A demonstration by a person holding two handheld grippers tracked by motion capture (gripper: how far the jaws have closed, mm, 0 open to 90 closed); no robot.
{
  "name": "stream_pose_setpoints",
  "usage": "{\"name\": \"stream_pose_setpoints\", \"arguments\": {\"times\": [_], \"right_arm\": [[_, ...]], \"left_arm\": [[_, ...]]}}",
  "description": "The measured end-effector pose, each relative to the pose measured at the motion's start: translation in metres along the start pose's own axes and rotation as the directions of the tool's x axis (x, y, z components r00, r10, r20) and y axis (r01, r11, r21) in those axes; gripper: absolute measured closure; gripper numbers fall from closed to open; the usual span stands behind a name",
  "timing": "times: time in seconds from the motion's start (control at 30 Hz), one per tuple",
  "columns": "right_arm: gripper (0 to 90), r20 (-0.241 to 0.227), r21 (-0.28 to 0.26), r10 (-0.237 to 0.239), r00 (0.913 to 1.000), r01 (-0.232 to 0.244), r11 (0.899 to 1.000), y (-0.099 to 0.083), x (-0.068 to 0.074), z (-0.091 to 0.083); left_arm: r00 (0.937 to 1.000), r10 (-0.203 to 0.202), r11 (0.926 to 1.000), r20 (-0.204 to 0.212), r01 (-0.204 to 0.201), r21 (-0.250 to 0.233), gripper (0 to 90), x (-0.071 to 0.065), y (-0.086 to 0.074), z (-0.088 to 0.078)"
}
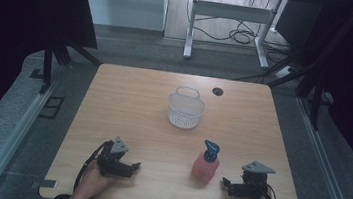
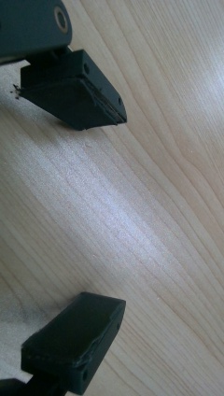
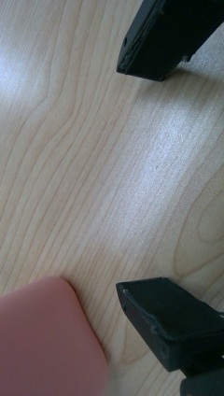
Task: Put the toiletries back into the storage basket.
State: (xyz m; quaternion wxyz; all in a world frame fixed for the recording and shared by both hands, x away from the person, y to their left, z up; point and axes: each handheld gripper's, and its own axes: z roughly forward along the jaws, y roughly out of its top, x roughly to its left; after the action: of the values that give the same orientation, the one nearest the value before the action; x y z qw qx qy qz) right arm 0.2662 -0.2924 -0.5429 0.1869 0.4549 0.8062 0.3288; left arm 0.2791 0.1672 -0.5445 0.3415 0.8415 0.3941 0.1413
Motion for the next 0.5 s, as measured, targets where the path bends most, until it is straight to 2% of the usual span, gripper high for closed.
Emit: {"name": "stream_pose_setpoints", "arguments": {"times": [0.23, 0.5], "right_arm": [[0.0, 0.0, 0.004, 0.003, 1.0, -0.003, 1.0, 0.0004, 0.0003, -0.0004], [0.0, -0.022, 0.015, -0.008, 0.9997, 0.008, 1.0, 0.0008, 0.0018, -0.0026]], "left_arm": [[1.0, 0.004, 1.0, 0.0, -0.004, 0.003, 10.2, 0.0002, 0.0, -0.0002], [1.0, 0.004, 1.0, 0.0, -0.004, 0.003, 10.2, 0.0003, 0.0, -0.0002]]}}
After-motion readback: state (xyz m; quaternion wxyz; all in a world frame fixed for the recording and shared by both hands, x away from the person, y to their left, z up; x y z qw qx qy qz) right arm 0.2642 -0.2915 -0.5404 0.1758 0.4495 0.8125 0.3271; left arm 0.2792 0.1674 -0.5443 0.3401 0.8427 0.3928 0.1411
